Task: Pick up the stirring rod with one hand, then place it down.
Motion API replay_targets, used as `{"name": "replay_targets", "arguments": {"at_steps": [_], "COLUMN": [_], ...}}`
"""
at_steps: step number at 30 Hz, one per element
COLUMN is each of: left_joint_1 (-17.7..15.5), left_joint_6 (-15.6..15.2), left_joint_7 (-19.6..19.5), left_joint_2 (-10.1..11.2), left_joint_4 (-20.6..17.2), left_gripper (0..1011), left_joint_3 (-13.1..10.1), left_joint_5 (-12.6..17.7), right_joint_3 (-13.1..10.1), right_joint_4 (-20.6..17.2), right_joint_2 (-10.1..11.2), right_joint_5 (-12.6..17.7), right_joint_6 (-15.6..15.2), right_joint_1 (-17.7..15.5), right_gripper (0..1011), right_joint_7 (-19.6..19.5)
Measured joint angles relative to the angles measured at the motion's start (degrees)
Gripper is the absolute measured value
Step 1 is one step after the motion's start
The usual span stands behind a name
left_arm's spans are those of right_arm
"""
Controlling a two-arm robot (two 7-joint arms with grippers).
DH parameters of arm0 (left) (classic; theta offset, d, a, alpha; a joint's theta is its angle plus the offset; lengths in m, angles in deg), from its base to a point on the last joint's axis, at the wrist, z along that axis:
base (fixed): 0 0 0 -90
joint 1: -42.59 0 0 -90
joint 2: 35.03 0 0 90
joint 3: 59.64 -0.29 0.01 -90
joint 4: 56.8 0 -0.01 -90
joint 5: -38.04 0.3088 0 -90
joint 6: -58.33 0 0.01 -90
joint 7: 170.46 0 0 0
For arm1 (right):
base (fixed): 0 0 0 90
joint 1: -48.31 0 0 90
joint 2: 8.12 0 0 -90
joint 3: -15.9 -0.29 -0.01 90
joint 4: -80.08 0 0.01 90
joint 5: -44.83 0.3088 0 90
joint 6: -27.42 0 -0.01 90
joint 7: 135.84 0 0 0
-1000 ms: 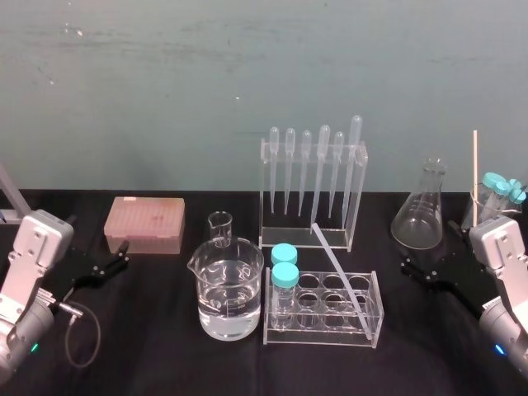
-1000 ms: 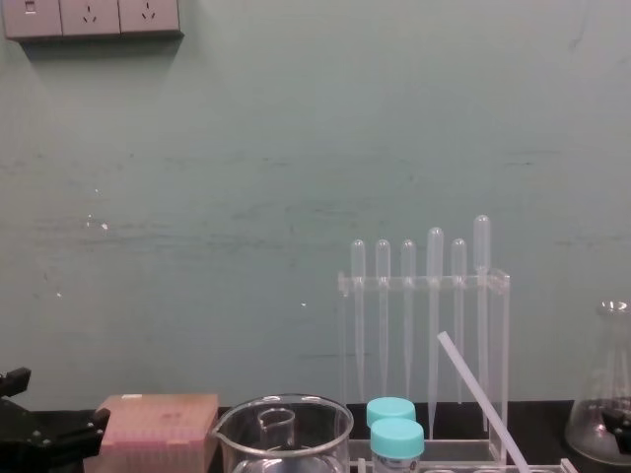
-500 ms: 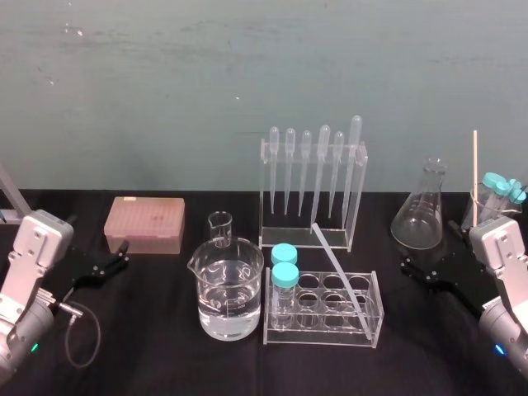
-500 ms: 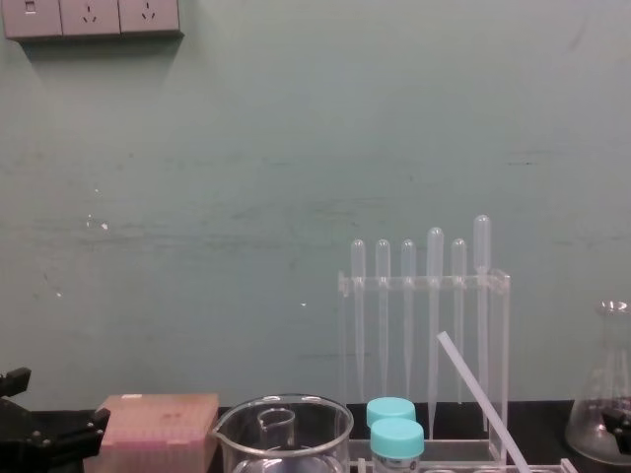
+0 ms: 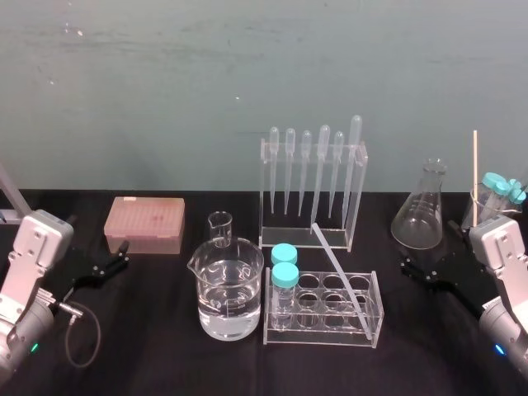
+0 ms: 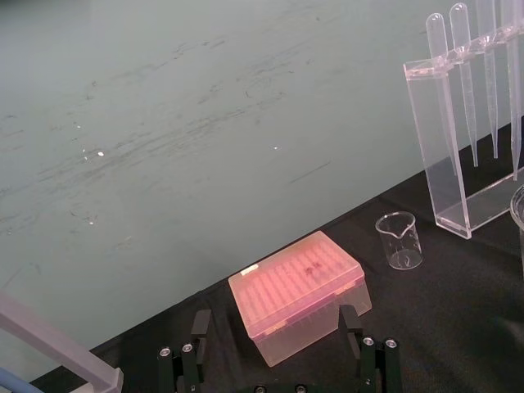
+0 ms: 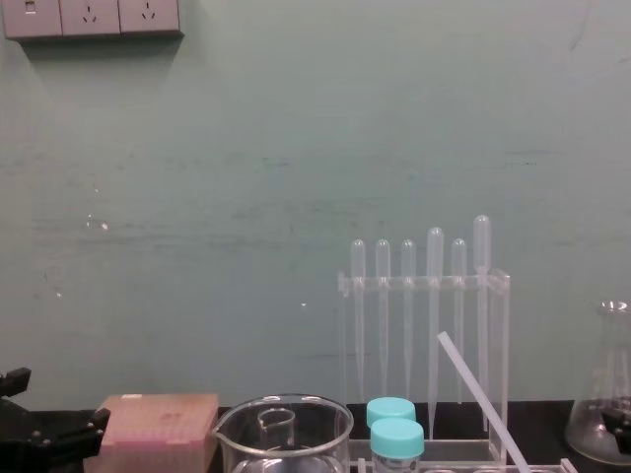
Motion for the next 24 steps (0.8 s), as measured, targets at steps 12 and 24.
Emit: {"name": "replay_targets", "arguments": {"at_steps": [12, 24], "left_joint_1": [0.0, 0.0], "left_joint_6": [0.0, 0.0], "left_joint_7": [0.0, 0.0], "left_joint_2": [0.0, 0.0], "left_joint_4": [0.0, 0.0], "left_gripper": [1000, 1000], "left_joint_3": [0.0, 0.0], "left_joint_5": [0.0, 0.0], "right_joint_3": [0.0, -1.6], "right_joint_4": [0.0, -0.8], "right_joint_2": [0.0, -0.2], "right_joint_5": [0.0, -5.7], "right_joint_6": [0.0, 9.4], "right_joint_1": [0.0, -1.5], "right_gripper": [1000, 1000], "right_joint_7": [0.0, -2.4]}}
